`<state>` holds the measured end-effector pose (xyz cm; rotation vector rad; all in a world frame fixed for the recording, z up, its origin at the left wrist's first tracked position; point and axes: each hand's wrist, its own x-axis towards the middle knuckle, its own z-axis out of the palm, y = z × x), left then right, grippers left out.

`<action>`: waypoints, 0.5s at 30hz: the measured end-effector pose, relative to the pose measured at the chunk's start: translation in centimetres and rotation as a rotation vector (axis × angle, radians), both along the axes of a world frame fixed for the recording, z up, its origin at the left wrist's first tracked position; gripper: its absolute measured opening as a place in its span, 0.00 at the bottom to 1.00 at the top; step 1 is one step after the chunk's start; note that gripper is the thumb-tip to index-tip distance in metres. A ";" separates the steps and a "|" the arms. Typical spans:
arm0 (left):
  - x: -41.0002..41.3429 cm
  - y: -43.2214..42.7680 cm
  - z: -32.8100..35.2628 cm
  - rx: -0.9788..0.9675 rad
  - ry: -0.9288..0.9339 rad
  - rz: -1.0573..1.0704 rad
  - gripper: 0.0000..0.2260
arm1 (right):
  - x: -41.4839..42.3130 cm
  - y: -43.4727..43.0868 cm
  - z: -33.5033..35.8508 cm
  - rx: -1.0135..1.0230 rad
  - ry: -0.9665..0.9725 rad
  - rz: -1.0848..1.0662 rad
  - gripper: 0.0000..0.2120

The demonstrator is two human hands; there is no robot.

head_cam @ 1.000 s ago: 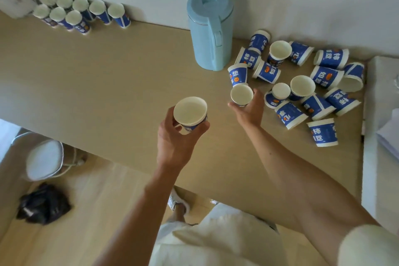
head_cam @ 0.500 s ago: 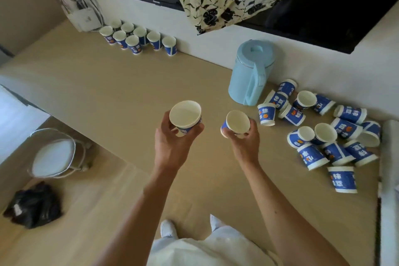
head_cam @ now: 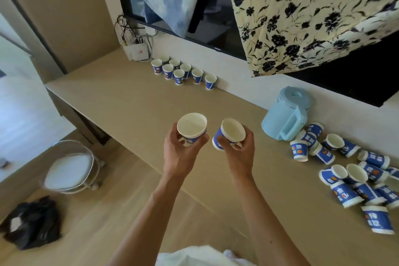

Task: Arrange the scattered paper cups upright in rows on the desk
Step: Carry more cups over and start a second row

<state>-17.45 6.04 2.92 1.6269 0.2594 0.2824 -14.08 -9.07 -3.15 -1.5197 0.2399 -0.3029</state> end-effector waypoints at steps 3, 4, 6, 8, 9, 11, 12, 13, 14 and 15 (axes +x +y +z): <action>-0.4 3.6 0.3 -0.003 -0.016 0.012 0.20 | -0.2 3.1 0.5 0.028 -0.011 -0.004 0.29; -0.5 4.6 0.4 -0.005 -0.020 0.019 0.20 | -0.2 3.9 0.6 0.036 -0.014 -0.004 0.28; -0.7 6.5 0.4 -0.005 -0.022 0.032 0.19 | -0.2 5.5 0.9 0.058 -0.024 0.005 0.28; -0.8 8.3 0.3 0.000 -0.019 0.044 0.20 | -0.2 7.1 1.1 0.067 -0.027 0.020 0.29; -0.8 9.1 0.2 0.002 -0.017 0.051 0.20 | -0.1 7.8 1.1 0.070 -0.028 0.025 0.29; -0.6 10.6 -0.1 0.003 -0.005 0.068 0.20 | 0.4 9.2 1.2 0.074 -0.027 0.031 0.29; -0.3 11.4 -0.2 0.005 0.003 0.073 0.20 | 0.8 9.9 1.0 0.071 -0.020 0.033 0.28; 0.0 12.2 -0.4 0.009 0.010 0.077 0.20 | 1.3 10.6 0.9 0.070 -0.013 0.035 0.27; 0.3 12.9 -0.5 0.013 0.016 0.081 0.20 | 1.7 11.2 0.7 0.070 -0.007 0.036 0.26; 0.9 13.6 -0.6 0.018 0.019 0.083 0.20 | 2.4 11.8 0.5 0.071 -0.001 0.035 0.26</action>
